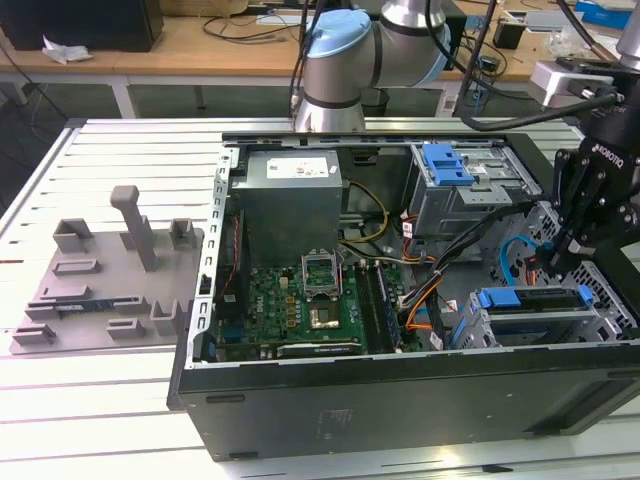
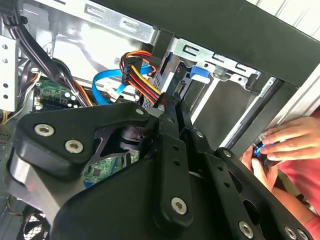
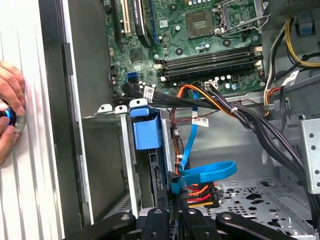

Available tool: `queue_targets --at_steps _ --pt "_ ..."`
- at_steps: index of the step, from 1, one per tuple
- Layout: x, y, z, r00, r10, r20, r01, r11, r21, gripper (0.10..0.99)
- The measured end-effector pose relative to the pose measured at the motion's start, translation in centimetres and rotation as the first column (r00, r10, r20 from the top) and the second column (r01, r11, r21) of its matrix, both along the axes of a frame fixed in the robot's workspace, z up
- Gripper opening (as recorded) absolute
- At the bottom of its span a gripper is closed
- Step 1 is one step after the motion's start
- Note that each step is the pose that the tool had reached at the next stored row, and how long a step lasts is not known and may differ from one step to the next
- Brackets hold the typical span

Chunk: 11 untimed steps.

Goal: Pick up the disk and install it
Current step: 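Insert the first disk wire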

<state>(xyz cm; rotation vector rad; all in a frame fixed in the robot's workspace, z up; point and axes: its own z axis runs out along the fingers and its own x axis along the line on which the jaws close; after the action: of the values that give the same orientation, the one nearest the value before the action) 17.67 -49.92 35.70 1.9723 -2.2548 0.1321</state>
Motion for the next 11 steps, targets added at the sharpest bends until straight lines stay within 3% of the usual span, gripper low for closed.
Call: queue_targets --at_steps 5,11 --pt "-0.03 -0.71 0.06 0.9999 0.011 0.0038 -0.011 0.9989 0.046 0.169" --pt "-0.17 -0.95 0.07 0.9989 0.047 0.0046 -0.047 0.9974 0.054 0.169"
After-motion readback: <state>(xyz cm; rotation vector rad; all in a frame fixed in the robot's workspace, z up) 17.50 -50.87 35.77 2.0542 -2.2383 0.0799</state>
